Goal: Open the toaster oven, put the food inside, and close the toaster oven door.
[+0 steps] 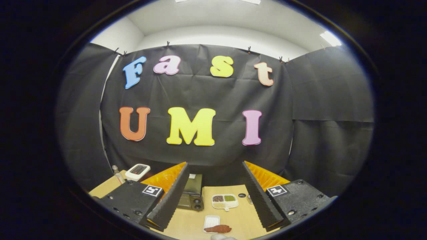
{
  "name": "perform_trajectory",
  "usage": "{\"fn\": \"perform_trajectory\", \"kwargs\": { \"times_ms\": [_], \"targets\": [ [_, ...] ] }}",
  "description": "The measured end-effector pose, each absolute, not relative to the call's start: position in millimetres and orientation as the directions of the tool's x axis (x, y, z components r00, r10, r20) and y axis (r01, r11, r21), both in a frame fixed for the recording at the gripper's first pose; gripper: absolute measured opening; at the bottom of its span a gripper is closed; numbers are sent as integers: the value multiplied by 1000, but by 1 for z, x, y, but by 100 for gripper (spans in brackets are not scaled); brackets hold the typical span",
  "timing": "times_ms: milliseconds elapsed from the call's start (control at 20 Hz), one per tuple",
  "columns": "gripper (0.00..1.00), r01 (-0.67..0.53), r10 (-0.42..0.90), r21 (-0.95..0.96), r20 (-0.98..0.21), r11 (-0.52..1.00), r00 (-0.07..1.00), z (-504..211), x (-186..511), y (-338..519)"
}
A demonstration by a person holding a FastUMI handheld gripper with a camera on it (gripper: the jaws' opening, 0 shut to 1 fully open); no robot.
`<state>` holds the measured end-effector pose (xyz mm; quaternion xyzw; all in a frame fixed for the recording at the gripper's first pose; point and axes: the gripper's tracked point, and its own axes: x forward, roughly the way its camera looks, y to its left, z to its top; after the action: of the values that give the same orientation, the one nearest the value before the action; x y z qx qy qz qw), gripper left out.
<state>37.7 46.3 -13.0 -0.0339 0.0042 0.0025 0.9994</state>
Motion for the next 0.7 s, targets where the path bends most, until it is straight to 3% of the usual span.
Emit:
{"fn": "perform_trajectory", "kwargs": {
  "times_ms": [700],
  "targets": [
    [99,-63,60,-39,-84,997,995,-170,176,209]
  ]
}}
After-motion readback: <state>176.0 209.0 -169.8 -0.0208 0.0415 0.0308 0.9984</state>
